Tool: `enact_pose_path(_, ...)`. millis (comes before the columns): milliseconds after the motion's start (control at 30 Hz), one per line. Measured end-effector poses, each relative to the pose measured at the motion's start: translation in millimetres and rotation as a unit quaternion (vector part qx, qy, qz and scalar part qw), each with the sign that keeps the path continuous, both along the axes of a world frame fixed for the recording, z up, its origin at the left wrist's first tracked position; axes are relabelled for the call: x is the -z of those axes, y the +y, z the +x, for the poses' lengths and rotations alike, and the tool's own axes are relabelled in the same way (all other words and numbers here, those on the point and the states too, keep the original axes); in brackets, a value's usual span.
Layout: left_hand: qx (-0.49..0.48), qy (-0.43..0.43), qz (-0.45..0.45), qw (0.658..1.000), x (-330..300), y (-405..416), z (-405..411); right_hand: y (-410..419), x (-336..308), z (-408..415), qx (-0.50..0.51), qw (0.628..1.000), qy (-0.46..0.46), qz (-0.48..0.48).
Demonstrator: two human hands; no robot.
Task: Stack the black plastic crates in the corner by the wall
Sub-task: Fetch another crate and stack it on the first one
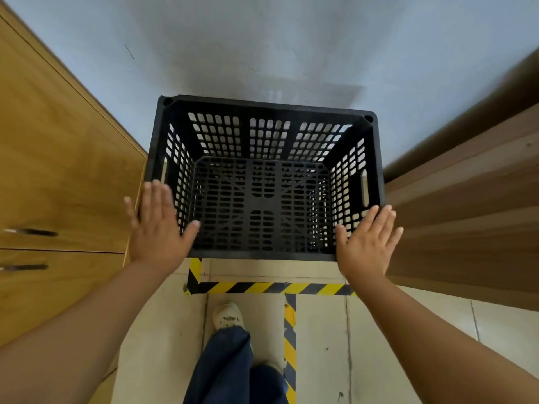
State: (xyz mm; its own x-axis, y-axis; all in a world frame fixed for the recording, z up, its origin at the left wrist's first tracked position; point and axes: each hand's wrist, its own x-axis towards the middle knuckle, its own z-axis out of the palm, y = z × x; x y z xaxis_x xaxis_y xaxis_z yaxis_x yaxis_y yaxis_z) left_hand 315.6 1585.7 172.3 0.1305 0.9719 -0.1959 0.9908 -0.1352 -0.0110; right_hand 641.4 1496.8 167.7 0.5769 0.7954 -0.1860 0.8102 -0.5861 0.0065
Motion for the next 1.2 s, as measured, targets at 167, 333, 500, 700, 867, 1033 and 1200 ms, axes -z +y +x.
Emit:
enact_pose_path(167, 0.146, 0.002, -0.020, 0.989, 3.0, -34.9, 72.4, -6.4, -0.3, -53.1, -0.149, 0.989, 0.025, 0.003)
enact_pose_path(333, 0.097, 0.019, -0.022, 0.995, 11.2, -32.0, 88.6, -1.3, 7.4, -73.8, -0.157, 0.987, 0.040, 0.000)
enact_pose_path(500, 0.102, 0.009, -0.038, 0.994, 11.8, -30.2, 90.9, 1.9, 13.5, -75.7, -0.147, 0.989, 0.019, -0.004)
enact_pose_path(700, 0.105, 0.003, -0.072, 0.992, 7.2, -28.0, 91.4, 7.0, 6.4, -73.7, -0.138, 0.989, 0.039, -0.022)
enact_pose_path(867, 0.094, -0.014, -0.102, 0.990, 7.3, -23.4, 90.8, 11.6, -1.5, -72.0, -0.125, 0.988, 0.064, -0.067)
enact_pose_path(1033, 0.038, -0.130, -0.095, 0.986, -4.2, 0.4, 82.3, 34.3, -22.9, -53.4, -0.129, 0.982, 0.117, -0.076)
enact_pose_path(1200, 0.030, -0.087, -0.030, 0.995, -13.4, 121.9, 52.9, 114.5, -29.0, 16.2, -0.138, 0.988, 0.053, -0.044)
